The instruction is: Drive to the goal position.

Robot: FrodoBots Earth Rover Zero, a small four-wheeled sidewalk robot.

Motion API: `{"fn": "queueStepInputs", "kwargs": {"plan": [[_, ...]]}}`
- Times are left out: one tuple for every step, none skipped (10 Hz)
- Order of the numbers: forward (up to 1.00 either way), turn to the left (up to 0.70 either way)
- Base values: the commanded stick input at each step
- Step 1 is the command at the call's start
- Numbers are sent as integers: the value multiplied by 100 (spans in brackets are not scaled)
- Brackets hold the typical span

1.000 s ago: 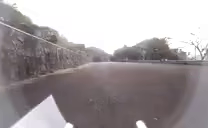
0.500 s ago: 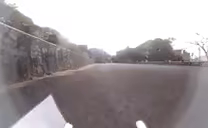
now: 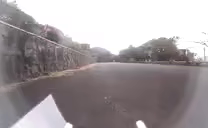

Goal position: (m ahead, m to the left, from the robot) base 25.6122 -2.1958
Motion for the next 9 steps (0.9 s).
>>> {"fn": "queueStepInputs", "kwargs": {"plan": [[100, 0], [100, 0], [100, 0], [100, 0], [100, 0], [100, -7], [100, -26], [100, -3], [100, 0]]}}
